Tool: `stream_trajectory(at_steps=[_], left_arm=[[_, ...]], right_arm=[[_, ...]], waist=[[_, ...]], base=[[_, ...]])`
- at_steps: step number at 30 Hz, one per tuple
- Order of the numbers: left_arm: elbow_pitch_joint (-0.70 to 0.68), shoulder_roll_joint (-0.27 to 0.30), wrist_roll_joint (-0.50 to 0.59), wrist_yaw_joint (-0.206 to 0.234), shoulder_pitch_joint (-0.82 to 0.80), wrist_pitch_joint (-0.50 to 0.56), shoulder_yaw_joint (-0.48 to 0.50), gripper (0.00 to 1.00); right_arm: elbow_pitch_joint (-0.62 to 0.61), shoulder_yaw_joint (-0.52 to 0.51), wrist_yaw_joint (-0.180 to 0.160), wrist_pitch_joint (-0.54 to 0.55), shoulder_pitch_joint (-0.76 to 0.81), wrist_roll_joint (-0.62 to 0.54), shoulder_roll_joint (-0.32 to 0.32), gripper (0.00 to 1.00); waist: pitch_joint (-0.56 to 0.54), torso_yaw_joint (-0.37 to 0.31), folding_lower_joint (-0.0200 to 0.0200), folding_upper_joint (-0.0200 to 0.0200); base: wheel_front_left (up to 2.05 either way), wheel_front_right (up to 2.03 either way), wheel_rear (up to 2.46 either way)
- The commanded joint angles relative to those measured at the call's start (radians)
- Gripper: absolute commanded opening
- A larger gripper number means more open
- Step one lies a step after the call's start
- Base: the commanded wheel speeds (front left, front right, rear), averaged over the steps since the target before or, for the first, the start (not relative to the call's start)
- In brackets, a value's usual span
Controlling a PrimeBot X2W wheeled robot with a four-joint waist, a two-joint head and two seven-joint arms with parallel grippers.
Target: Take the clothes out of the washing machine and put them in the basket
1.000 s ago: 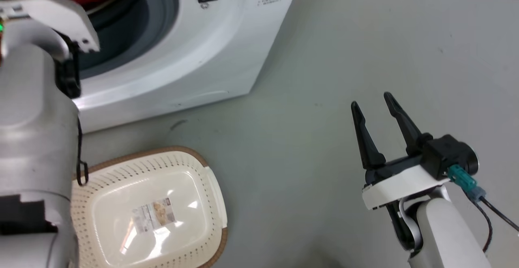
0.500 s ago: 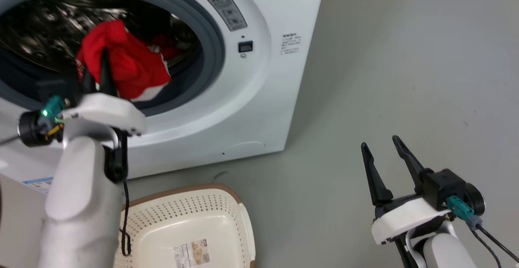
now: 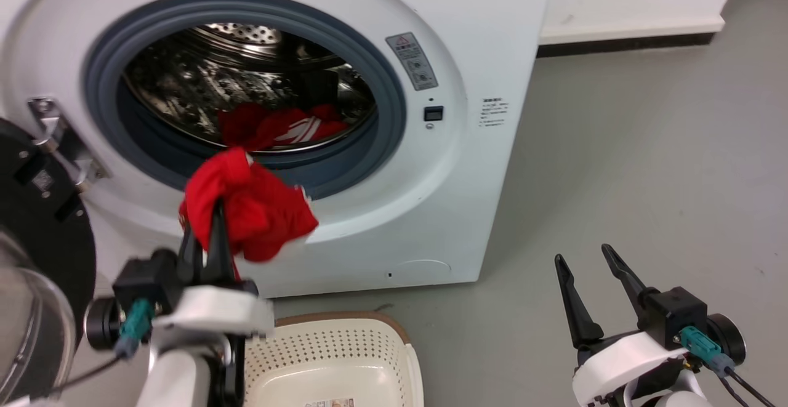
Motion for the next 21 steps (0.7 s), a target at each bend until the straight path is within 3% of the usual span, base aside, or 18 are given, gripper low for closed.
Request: stream_trajectory(at_steps=[1,5,10,17,21], left_arm=[[-0.036,-0.005,-0.003,0.01,0.048,0.011,-0.004,0.0],[-0.102,-0.027,-0.013,0.026,0.172,0.054,-0.041,0.0],[-0.042,-0.048,-0.041,0.03,0.264,0.064,-0.092,0.0],[0.136,-0.063,-0.087,0.046,0.249,0.022,-0.122,0.0],[0.354,-0.068,-0.153,0.028,0.151,-0.004,-0.13,0.0]], right_arm=[[-0.01,-0.001,-0.001,0.005,0.015,-0.005,0.001,1.0],[-0.03,-0.006,-0.001,0.015,0.029,-0.008,0.001,1.0],[-0.044,0.009,-0.001,0.021,0.008,-0.008,0.001,1.0],[-0.058,0.014,-0.001,0.019,-0.029,-0.012,0.001,1.0],[-0.069,0.019,-0.001,0.014,-0.07,-0.014,0.001,1.0]], waist=[[-0.016,0.021,0.0003,0.0],[-0.006,0.045,0.0003,0.0],[0.035,0.057,0.0003,0.0],[0.129,0.055,0.0003,0.0],[0.247,0.038,0.0003,0.0]], base=[[0.0,0.0,0.0],[0.0,0.0,0.0],[0.0,0.0,0.0],[0.0,0.0,0.0],[0.0,0.0,0.0]])
